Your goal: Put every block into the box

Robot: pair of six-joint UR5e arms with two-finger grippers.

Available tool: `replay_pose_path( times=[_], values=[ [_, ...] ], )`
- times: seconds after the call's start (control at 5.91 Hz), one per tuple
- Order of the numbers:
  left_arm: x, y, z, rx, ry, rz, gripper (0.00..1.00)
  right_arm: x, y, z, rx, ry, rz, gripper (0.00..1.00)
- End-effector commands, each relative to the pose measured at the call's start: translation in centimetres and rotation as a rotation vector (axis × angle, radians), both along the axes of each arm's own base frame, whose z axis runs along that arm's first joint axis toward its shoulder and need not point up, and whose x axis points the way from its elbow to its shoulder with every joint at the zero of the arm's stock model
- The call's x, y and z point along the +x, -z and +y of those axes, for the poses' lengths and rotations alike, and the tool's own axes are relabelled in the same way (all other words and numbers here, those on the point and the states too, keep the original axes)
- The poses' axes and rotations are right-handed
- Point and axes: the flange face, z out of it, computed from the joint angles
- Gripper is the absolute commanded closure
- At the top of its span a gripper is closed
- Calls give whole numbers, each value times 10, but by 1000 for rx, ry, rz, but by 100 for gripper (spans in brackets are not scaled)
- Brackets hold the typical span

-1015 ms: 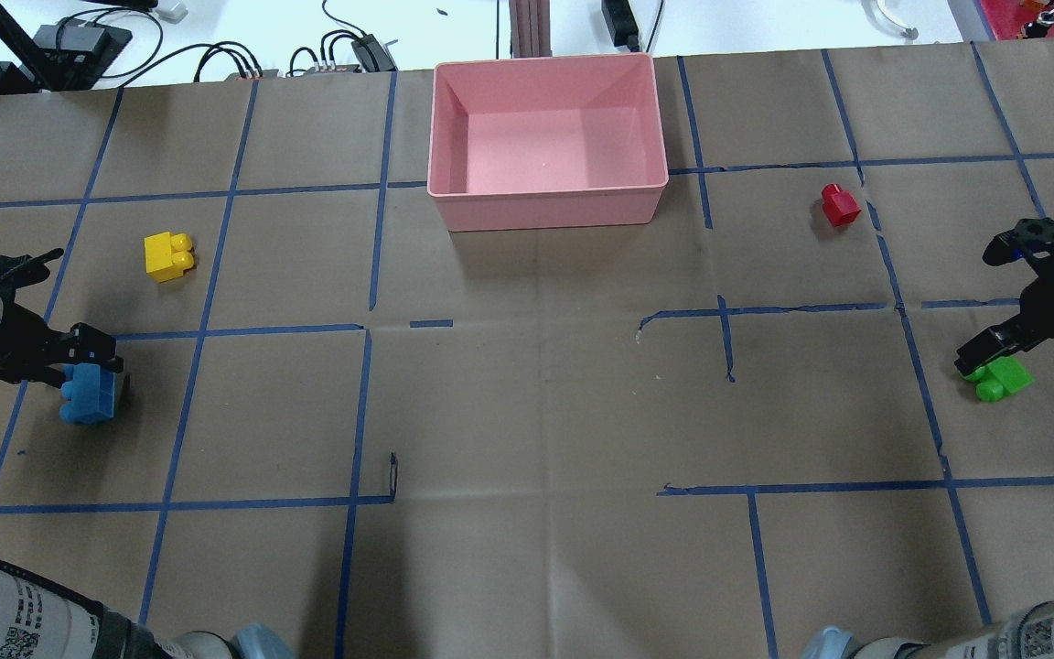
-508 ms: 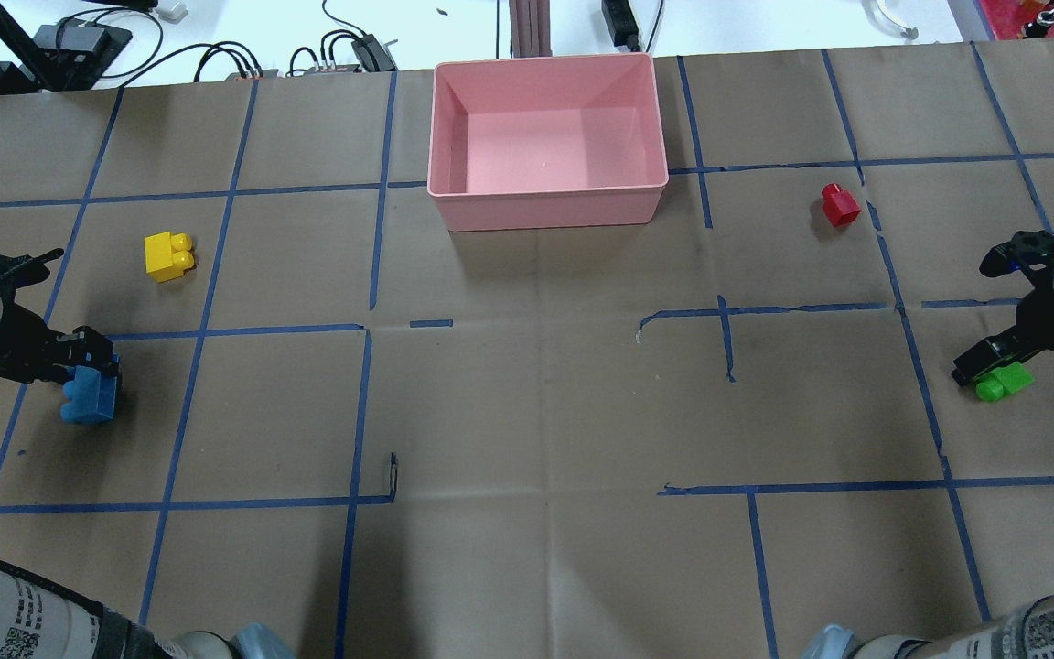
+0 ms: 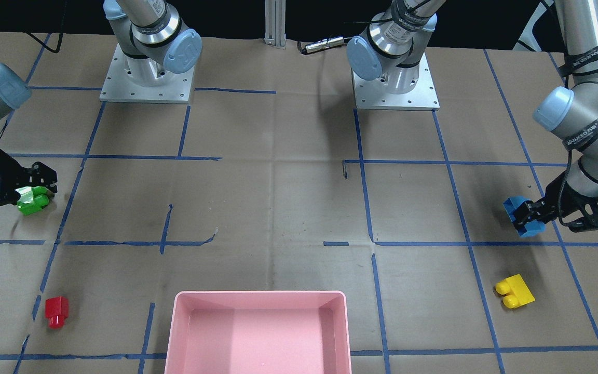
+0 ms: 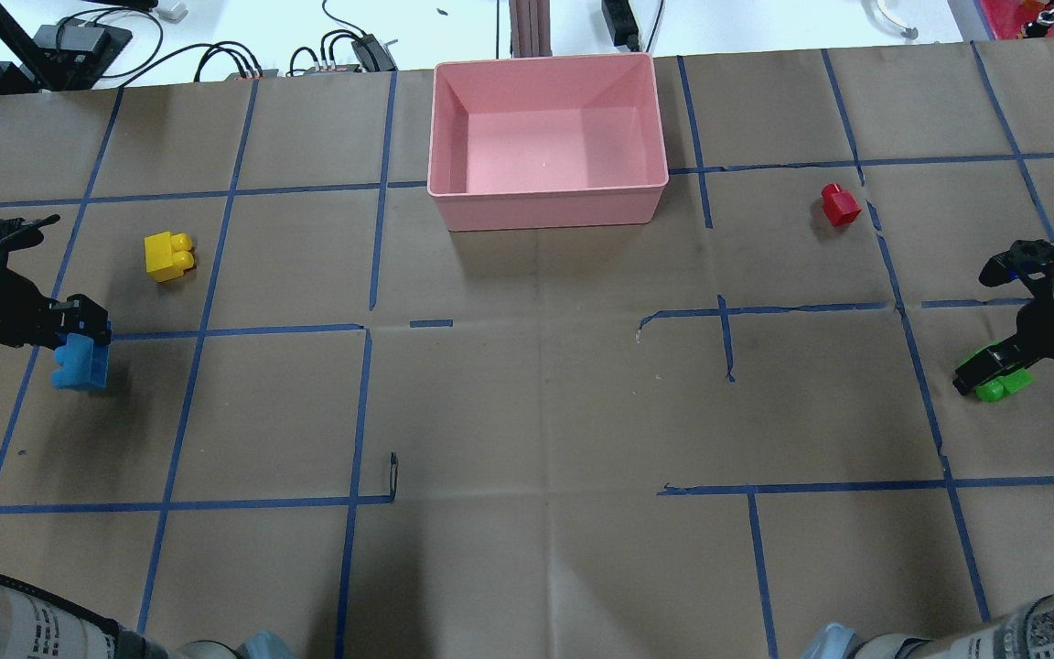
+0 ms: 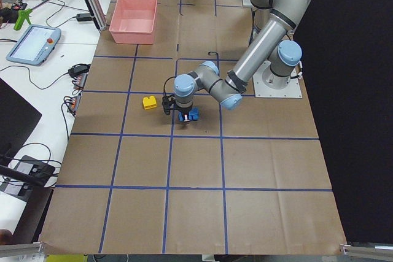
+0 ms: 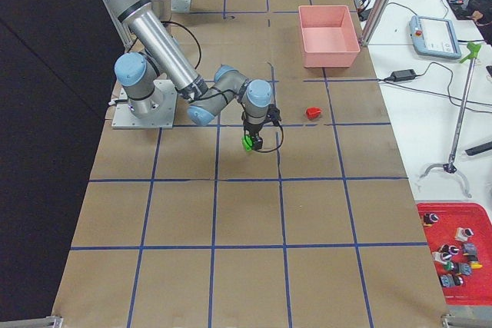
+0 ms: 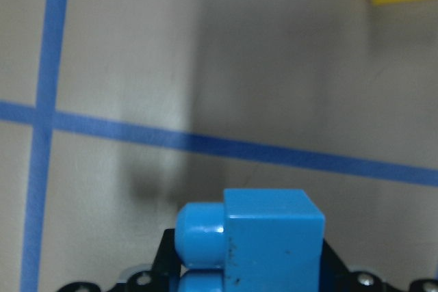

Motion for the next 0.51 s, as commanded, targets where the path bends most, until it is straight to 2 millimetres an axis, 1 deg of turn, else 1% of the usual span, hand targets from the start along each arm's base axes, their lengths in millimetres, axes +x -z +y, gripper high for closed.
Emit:
replay_pose_path(
  times=[0.0,0.17,0.34],
  values=[
    [-59,-96,-50,-39,123,-16,81,-2,-2,0,-1,-15,6,23],
    [-93,-135,-86,-53,175,-15,81,-2,-2,0,-3,-38,5,44],
    [-146,-150,-127,-88,261,-33,81,-1,-2,-1,-11,-48,2,60]
  ],
)
